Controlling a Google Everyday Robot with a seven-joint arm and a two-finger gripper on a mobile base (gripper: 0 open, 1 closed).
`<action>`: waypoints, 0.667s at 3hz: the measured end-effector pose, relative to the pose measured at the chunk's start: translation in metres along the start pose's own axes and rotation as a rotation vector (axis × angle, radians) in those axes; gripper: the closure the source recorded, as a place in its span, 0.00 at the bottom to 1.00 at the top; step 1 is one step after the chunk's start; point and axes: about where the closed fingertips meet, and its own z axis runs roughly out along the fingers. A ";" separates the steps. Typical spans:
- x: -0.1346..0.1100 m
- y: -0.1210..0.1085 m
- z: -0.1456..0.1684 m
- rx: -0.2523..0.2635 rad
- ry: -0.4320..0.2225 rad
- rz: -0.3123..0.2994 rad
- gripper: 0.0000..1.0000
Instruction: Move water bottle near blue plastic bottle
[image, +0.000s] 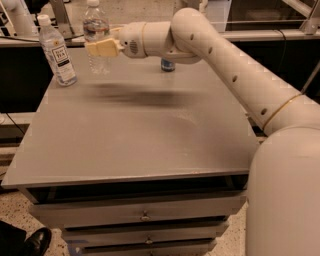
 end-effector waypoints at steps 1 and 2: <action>0.013 0.010 0.034 -0.043 0.001 0.039 1.00; 0.026 0.011 0.057 -0.054 0.011 0.059 1.00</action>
Offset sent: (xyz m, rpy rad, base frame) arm 0.0126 0.0711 -0.0514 -0.0030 0.0907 0.0439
